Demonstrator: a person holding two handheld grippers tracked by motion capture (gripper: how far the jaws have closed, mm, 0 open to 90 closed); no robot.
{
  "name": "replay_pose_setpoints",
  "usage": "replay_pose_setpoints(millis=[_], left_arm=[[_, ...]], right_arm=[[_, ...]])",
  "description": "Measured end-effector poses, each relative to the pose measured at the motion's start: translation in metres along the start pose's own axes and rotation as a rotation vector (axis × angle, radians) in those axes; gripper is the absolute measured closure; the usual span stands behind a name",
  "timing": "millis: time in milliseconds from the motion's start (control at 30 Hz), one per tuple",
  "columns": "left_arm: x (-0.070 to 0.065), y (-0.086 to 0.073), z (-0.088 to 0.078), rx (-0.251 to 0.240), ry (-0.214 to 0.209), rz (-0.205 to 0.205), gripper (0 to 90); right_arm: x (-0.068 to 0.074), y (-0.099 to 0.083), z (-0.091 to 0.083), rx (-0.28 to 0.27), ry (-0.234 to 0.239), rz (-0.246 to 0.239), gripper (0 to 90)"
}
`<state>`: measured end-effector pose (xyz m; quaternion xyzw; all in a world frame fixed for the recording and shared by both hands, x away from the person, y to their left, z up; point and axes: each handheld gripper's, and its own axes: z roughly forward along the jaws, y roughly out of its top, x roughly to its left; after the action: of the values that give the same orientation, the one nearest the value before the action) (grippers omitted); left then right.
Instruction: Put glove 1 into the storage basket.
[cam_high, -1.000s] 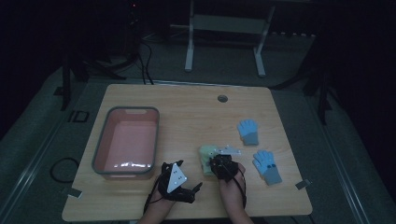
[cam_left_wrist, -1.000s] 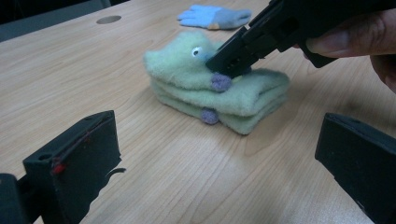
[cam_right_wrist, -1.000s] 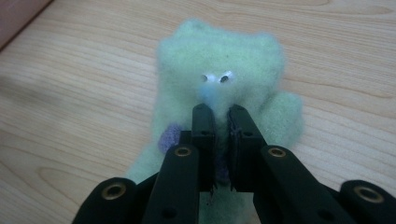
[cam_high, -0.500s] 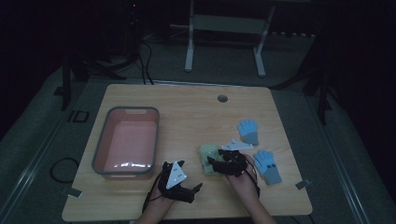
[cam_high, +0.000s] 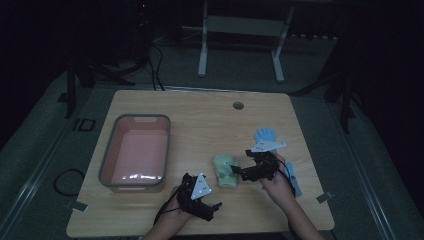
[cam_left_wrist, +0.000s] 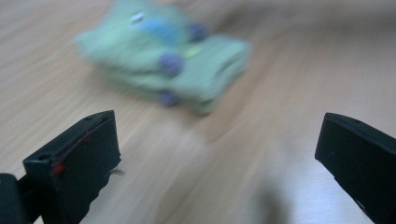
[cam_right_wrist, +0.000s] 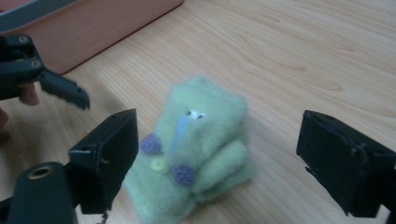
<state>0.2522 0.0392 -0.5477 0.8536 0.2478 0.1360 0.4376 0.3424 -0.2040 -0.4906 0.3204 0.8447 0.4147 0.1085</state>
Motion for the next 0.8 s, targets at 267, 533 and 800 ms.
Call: replay_pose_setpoints(millis=[267,533,800], left_arm=[[0.001,0.015,0.009,-0.029,-0.081,0.062,0.1],[0.004,0.028,0.017,-0.008,-0.087,0.151,4.9],[0.009,0.032,0.026,0.008,-0.084,0.257,23.5]], right_arm=[[-0.008,0.012,0.002,0.006,0.053,0.02,12.0],[-0.016,0.022,0.014,0.045,0.052,-0.002,31.4],[-0.025,0.03,0.033,0.084,0.084,-0.012,43.6]])
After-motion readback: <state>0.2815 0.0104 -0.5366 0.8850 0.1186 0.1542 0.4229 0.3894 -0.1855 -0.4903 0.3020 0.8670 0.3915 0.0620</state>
